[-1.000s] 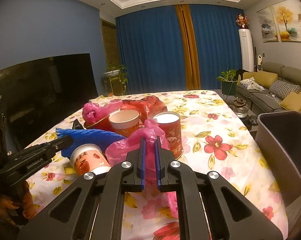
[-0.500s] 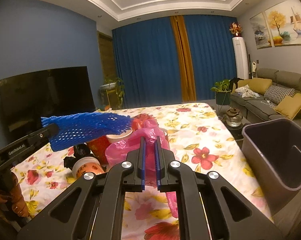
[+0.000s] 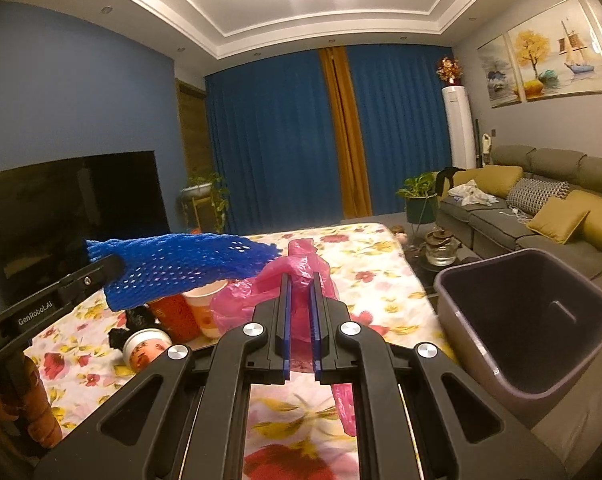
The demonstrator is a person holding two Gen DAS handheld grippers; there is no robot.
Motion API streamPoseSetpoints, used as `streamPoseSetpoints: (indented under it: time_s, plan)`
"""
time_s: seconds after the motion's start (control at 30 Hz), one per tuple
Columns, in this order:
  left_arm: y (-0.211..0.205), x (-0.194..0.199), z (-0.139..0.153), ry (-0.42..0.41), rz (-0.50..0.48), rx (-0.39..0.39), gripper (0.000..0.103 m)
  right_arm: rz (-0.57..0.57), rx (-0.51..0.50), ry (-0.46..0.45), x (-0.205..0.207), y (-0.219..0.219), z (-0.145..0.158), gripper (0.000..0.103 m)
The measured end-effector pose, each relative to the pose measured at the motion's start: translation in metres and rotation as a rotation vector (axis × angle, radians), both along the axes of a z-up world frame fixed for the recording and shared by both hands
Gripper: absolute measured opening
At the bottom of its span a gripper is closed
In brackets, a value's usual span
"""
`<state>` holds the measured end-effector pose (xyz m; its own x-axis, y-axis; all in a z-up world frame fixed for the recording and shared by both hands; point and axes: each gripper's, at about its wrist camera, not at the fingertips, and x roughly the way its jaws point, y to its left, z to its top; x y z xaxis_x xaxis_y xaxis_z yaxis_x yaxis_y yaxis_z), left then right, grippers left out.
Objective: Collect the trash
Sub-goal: 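Lift the blue net and pink bag and carry both over the gray bin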
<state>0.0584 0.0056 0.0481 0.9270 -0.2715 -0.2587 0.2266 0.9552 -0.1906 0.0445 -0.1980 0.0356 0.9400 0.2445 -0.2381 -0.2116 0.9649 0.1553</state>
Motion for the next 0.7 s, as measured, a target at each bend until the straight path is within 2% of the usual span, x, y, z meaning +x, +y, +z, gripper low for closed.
streamPoseSetpoints:
  time_s: [0.7]
  plan:
    - [-0.118,0.027,0.006,-0.035,-0.208,0.008,0.004,-0.244,-0.022,-0.074,-0.002,-0.094,0.019,0.009]
